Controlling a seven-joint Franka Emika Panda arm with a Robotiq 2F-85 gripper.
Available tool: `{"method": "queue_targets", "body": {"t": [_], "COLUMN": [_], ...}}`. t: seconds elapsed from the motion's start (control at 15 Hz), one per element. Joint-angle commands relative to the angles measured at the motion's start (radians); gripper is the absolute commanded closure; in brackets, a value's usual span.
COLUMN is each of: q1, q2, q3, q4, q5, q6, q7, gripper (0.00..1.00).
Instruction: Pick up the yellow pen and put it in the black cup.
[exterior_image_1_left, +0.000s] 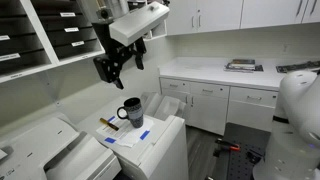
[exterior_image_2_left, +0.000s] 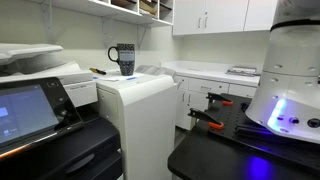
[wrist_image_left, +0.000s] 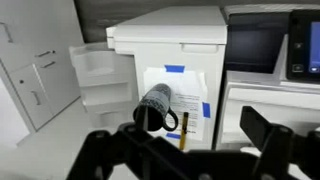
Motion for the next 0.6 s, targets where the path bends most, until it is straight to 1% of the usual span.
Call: {"method": "queue_targets", "body": {"t": [0.0, 0.33, 0.4, 0.53], "q1": [0.045, 0.048, 0.044, 0.038], "q2": [0.009, 0.020, 0.041, 0.107], "q3": [-0.036, -0.040, -0.041, -0.064], "q4": [0.004, 0.011, 0.023, 0.055], "q5": [-0.017, -0.011, -0.026, -0.021], "q6": [-0.006, -0.002, 0.015, 0.073], "q7": [0.015, 0.013, 0.031, 0.025], "gripper": [0.00, 0.00, 0.00, 0.00]}}
